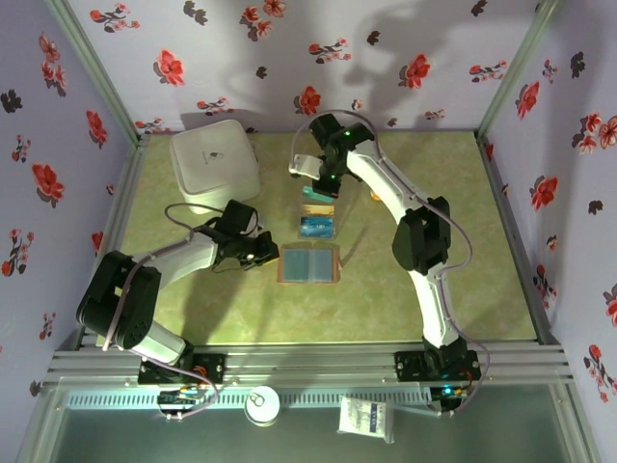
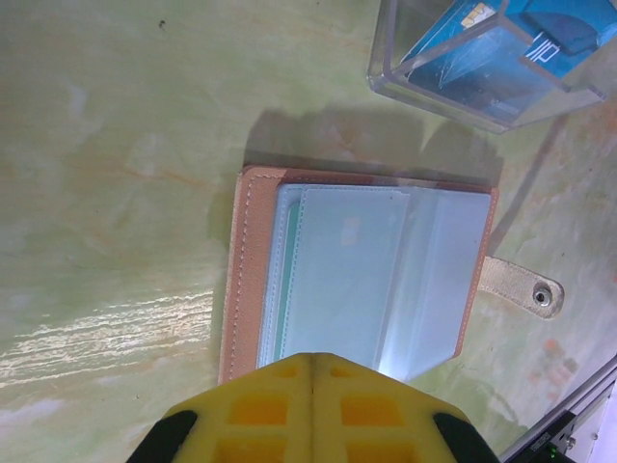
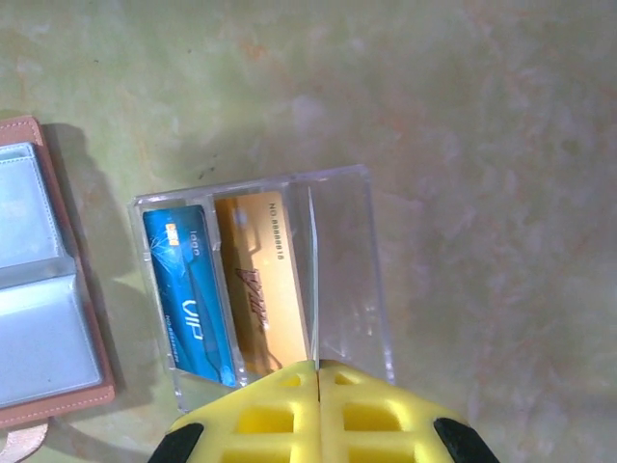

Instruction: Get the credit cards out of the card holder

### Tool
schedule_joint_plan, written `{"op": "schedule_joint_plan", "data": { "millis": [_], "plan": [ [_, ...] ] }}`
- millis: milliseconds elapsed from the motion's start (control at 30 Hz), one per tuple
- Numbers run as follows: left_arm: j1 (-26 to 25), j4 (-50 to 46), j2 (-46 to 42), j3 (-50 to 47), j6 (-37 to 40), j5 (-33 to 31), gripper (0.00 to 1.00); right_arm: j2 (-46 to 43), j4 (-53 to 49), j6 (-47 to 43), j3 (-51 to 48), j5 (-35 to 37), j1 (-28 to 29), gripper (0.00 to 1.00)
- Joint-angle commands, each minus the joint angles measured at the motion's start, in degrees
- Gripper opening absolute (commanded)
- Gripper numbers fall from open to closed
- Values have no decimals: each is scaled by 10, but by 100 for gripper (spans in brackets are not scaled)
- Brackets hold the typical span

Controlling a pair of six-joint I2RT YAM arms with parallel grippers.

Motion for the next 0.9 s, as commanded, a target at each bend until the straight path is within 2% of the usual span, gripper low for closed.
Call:
{"op": "schedule_joint_plan", "data": {
  "millis": [0, 133, 400, 633, 867],
  "plan": [
    [7, -14, -16, -10, 18, 2, 3, 34, -31, -21, 45, -2, -9, 0],
    [9, -12, -21, -13, 15, 3, 3, 61, -51, -31, 75, -13, -12, 0],
    [9, -6, -34, -27, 8, 2, 3, 77, -68, -39, 73, -18, -14, 0],
    [9, -1, -40, -33, 3, 3, 3, 88, -45, -32, 67, -6, -16, 3],
    [9, -3, -46, -35, 3, 4, 3, 91, -28, -28, 66, -25, -19, 0]
  ]
}}
